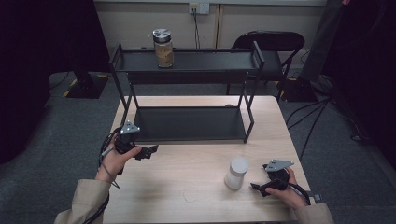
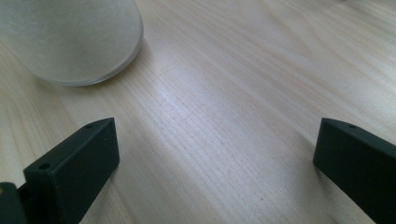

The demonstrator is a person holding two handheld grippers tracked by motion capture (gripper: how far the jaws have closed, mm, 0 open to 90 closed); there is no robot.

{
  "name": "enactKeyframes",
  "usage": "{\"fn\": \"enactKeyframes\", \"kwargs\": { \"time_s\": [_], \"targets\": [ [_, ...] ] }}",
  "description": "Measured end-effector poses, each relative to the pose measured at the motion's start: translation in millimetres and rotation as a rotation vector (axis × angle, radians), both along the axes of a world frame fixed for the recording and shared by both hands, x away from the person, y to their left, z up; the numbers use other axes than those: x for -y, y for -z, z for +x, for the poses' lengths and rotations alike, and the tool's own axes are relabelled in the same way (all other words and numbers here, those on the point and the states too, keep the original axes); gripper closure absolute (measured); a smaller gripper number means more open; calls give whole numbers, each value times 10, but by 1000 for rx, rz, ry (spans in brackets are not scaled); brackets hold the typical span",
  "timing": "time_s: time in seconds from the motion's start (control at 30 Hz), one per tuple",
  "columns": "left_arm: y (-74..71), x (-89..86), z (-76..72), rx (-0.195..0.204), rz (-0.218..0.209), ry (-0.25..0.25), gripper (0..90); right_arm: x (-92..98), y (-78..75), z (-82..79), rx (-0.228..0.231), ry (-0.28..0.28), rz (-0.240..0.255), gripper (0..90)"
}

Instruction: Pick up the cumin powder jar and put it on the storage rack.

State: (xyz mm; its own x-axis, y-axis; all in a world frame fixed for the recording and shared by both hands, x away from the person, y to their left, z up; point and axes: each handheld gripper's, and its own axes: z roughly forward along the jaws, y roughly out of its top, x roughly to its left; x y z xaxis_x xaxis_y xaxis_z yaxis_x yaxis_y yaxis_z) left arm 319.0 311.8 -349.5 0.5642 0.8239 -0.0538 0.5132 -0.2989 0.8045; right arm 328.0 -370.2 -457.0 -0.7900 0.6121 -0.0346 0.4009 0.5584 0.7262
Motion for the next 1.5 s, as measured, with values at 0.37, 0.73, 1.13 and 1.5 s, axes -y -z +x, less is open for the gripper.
{"fn": "enactKeyframes", "kwargs": {
  "time_s": [0.37, 0.73, 1.13, 1.5],
  "targets": [
    [283, -41, -67, -27, -27, 6, 23, 0, 0, 0, 0, 0, 0, 0],
    [594, -119, -139, -62, -53, -6, 23, 0, 0, 0, 0, 0, 0, 0],
    [841, -139, -199, -89, -28, -5, 26, 0, 0, 0, 0, 0, 0, 0],
    [971, -98, -247, -87, 3, 4, 29, 0, 0, 0, 0, 0, 0, 0]
  ]
}}
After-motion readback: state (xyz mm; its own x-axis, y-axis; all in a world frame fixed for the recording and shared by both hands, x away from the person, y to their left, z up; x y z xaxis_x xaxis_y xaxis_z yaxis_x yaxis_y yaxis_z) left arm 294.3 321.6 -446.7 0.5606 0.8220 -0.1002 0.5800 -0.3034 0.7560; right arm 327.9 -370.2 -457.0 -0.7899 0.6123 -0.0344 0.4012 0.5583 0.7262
